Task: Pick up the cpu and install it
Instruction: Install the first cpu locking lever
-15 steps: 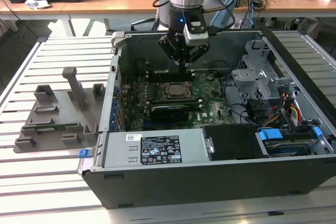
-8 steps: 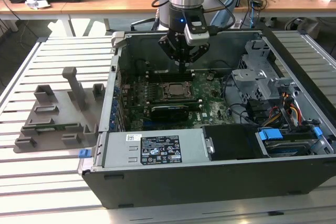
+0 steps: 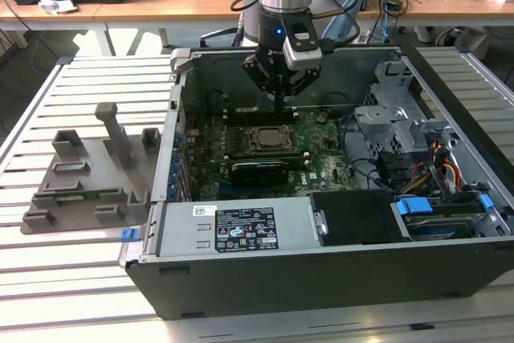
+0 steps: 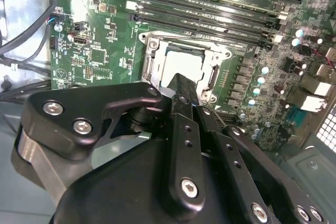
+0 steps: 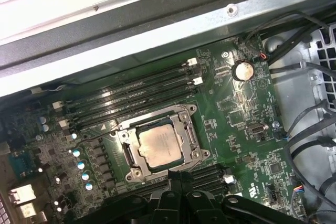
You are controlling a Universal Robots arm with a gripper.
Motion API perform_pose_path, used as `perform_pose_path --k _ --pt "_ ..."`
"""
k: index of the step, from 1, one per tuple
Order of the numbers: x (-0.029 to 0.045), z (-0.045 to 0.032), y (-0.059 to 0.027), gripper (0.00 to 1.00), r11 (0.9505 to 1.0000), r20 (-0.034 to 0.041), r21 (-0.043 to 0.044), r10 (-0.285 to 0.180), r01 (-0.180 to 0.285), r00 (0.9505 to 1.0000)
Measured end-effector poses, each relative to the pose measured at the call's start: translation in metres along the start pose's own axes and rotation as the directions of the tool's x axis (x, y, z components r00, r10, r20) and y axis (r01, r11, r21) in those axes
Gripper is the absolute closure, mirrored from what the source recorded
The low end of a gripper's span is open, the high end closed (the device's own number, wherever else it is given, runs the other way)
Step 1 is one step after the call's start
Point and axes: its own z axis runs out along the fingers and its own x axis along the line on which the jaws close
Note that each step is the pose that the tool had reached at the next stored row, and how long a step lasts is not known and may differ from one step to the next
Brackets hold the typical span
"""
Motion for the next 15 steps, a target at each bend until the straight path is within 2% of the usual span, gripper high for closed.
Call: perform_pose_path --k 8,15 --pt "0.0 0.0 0.0 0.89 0.9995 0.0027 -0.0017 -0.031 0.031 0.9995" --pt "0.0 0.0 0.0 0.89 0.9955 0.0085 -0.0048 -0.095 0.095 0.9954"
